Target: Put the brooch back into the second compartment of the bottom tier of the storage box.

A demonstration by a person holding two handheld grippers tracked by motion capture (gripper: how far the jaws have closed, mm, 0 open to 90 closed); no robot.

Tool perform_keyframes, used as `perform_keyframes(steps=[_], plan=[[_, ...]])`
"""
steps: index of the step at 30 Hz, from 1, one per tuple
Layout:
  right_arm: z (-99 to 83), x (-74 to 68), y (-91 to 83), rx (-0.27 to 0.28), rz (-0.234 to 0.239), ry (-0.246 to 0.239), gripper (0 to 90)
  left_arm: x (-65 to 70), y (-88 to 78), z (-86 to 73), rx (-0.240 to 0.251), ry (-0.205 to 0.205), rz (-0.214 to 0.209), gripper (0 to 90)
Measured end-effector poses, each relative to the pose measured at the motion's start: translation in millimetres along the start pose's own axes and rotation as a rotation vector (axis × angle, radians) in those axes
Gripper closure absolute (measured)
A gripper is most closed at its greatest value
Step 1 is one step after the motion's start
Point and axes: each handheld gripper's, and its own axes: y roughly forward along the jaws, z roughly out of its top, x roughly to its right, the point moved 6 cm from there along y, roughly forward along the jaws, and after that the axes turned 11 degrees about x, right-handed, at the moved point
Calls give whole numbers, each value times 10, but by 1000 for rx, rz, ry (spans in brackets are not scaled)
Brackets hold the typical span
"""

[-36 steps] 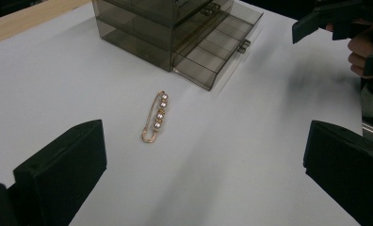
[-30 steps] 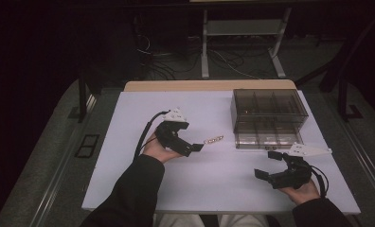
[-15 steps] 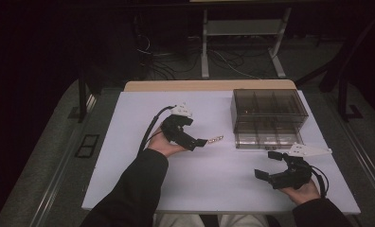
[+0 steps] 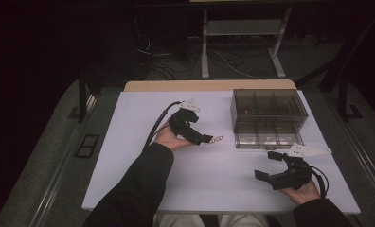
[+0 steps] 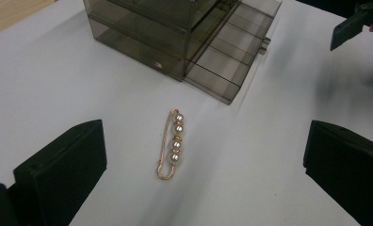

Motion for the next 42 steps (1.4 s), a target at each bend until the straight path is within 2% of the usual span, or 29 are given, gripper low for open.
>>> perform_keyframes(steps=[20, 24, 27, 32, 33, 42], plan=[[-13, -10, 3, -10, 3, -10, 2, -97, 368, -90, -74, -5, -12, 0], [-15, -12, 2, -12, 4, -13, 2, -108, 419, -132, -90, -9, -13, 0], [-16, -11, 1, -14, 4, -15, 2, -115, 453, -160, -108, 3, -17, 0], [-16, -13, 1, -14, 4, -16, 2, -112, 512, -196, -113, -9, -14, 0], [-17, -12, 0, -16, 4, -18, 2, -128, 514, -206, -125, 6, -19, 0], [-17, -9, -2, -18, 3, -20, 2, -157, 594, -293, -163, -17, -8, 0]])
